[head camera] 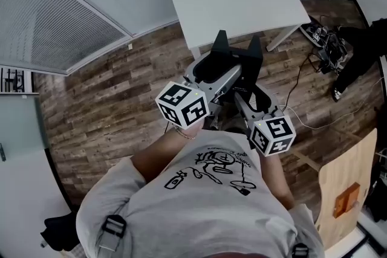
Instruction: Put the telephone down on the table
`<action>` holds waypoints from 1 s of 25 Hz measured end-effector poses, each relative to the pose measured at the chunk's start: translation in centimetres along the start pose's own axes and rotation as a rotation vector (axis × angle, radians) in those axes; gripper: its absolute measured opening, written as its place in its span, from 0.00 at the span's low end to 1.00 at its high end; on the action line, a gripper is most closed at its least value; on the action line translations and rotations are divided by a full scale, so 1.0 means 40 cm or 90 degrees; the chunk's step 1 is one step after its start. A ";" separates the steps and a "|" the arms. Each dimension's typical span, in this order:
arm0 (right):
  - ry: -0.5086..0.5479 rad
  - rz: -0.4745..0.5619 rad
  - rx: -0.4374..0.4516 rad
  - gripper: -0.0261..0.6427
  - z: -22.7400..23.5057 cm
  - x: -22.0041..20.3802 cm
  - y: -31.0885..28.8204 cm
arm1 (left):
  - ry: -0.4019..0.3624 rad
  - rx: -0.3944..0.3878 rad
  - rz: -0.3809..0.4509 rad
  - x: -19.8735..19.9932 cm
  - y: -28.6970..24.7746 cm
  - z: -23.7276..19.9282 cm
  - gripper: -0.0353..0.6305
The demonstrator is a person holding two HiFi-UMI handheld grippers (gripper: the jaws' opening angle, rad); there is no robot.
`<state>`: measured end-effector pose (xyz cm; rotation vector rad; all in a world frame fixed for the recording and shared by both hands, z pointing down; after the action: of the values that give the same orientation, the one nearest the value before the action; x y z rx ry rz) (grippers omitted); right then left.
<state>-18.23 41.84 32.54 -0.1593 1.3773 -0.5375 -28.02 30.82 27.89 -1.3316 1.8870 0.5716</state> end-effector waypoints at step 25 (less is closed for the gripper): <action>0.002 -0.018 0.070 0.36 0.573 0.217 -0.154 | 0.013 0.065 0.020 0.115 -0.583 -0.060 0.54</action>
<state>2.92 27.98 32.04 -0.0879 1.3472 -0.6357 -7.93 17.94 27.18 -1.2492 1.9306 0.4718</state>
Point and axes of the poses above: the fingertips, and each gripper's own axes: y backward along the fingers, z to its right, x out of its top, the point moved 6 cm from there along y, backward along the fingers, and after that the axes turned 5 degrees about y, right-handed, at the moved point
